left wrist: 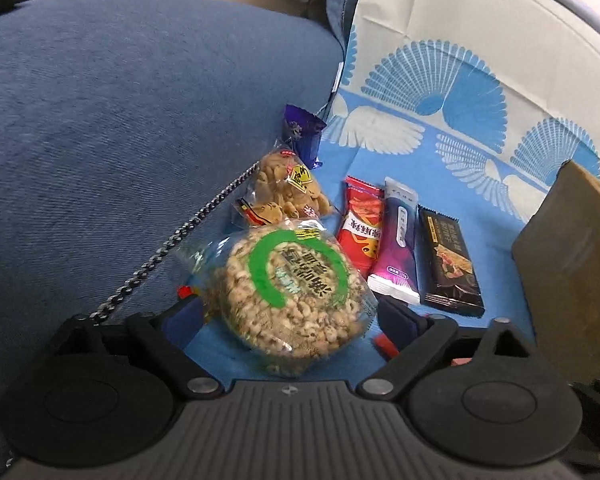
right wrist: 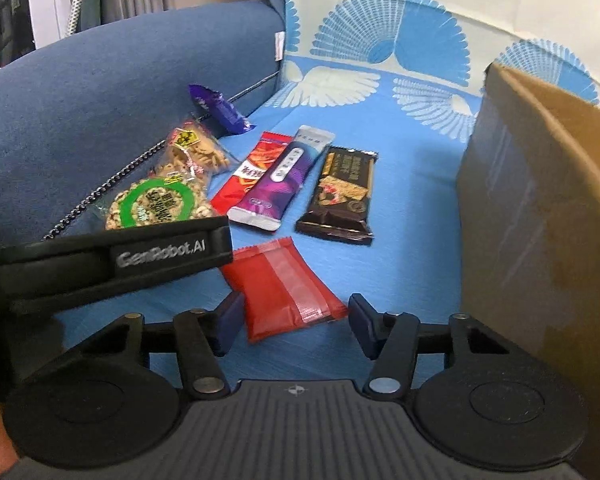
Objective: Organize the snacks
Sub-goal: 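Grasp the red wrapped bar with the right tool while the left tool grasps the round nut cake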
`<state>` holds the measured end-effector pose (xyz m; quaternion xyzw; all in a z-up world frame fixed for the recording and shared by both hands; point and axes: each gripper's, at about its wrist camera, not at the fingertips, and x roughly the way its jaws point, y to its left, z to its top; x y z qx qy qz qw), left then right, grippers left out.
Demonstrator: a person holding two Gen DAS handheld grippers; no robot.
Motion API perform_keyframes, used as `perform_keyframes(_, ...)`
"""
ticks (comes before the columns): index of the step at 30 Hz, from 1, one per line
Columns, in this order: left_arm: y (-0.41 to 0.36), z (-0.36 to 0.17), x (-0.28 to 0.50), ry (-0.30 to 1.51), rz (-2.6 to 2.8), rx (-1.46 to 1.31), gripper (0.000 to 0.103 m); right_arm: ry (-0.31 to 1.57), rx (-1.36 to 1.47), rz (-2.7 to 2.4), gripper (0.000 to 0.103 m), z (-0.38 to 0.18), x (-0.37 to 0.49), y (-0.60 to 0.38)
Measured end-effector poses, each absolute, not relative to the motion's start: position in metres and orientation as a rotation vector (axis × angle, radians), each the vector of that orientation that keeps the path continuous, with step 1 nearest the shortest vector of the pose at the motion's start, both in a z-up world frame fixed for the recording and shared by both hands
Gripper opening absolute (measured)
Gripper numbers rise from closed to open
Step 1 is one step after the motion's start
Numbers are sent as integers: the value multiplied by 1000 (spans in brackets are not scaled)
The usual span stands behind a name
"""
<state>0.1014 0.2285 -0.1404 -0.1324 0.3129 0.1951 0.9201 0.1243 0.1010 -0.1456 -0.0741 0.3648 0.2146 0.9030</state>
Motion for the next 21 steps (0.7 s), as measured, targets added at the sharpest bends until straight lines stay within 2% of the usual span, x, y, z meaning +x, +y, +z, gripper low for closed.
perform_keyframes(5, 224, -143, 110, 655, 421, -242, 100, 769, -150, 423, 59, -145, 124, 97)
perform_keyframes(7, 224, -144, 111, 656, 425, -230, 100, 778, -156, 419, 66, -149, 127, 97)
perform_keyframes(8, 223, -144, 112, 655, 426, -226, 100, 780, -154, 417, 75, -152, 129, 98)
perform_keyframes(13, 223, -144, 111, 643, 432, -201, 95, 792, -145, 420, 83, -158, 135, 104)
perform_keyframes(16, 223, -143, 109, 633, 437, -187, 88, 787, -153, 447, 76, -157, 134, 107)
perform_keyframes(18, 225, -141, 107, 627, 433, -189, 86, 775, -171, 469, 61, -156, 132, 110)
perform_keyframes(21, 226, -140, 102, 622, 414, -192, 85, 768, -198, 490, 55, -153, 128, 112)
